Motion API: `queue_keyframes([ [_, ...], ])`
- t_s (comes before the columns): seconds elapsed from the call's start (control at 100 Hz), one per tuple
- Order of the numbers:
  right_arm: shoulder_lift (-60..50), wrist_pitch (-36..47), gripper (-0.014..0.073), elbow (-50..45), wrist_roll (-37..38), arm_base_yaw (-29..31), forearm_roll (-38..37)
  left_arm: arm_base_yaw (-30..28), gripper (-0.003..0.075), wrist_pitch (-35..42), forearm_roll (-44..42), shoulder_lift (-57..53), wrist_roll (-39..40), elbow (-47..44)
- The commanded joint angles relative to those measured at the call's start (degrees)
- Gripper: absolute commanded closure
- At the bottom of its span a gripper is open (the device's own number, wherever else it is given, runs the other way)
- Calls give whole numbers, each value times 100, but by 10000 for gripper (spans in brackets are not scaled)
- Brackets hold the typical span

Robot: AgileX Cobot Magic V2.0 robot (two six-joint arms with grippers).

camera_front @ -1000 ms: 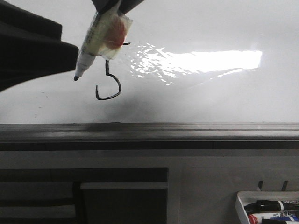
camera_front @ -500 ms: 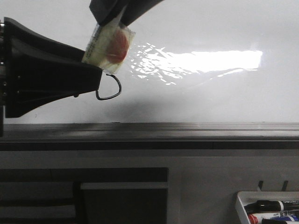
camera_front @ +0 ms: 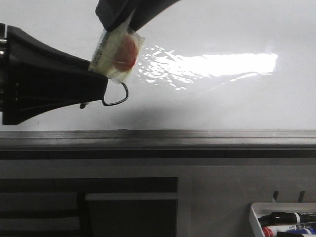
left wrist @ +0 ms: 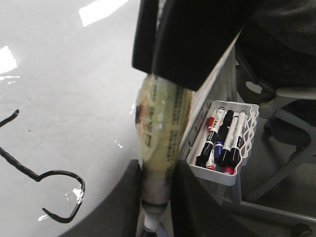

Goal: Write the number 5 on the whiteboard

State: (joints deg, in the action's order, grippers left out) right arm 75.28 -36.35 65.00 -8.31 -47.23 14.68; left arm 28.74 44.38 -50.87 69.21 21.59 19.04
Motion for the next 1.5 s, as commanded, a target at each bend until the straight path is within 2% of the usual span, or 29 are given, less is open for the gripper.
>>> queue_keyframes([
  [0.0,-152,394,600,165,-69,-17,82,31,741,403,201,-76,57,163],
  [0.06,-152,439,482,165,-69,-17,82,31,741,403,201,-76,57,163],
  [0.07,-152,451,424,165,-69,-17,82,31,741,403,201,-76,57,163],
  [0.08,-152,457,424,165,-69,-17,82,31,741,403,201,-76,57,163],
  [0.16,-164,632,190,165,-69,-6,-80,31,741,403,302,-76,237,163],
  [0.23,-251,778,93,165,-69,6,-379,20,741,258,837,-76,751,163],
  [0.28,-378,834,92,165,-69,33,-482,20,741,-61,1461,-87,1032,163],
  [0.35,-546,864,111,165,-69,63,-536,20,741,-604,2899,-174,1357,163],
  [0.41,-696,845,127,165,-69,75,-573,20,741,-862,3566,-215,1386,199],
  [0.48,-834,840,149,165,-69,90,-573,20,741,-1567,4043,-217,1459,385],
  [0.58,-917,792,169,165,-58,99,-573,20,741,-2932,4070,-168,1589,776],
  [0.65,-957,709,175,165,-58,99,-573,20,741,-3392,4092,-167,1589,986],
  [1.12,-957,652,175,165,-15,99,-573,20,732,-3522,4092,-167,1589,1134],
  [1.19,-957,652,175,165,-15,99,-573,20,666,-3522,4092,-167,1589,1134],
  [1.34,-957,652,175,165,-15,99,-573,20,363,-3522,4092,-181,1589,1134],
  [1.39,-957,652,175,165,-15,99,-573,20,293,-3522,4143,-190,1589,1134],
  [1.49,-957,652,176,165,-15,99,-573,20,270,-3522,4186,-269,1589,1134],
])
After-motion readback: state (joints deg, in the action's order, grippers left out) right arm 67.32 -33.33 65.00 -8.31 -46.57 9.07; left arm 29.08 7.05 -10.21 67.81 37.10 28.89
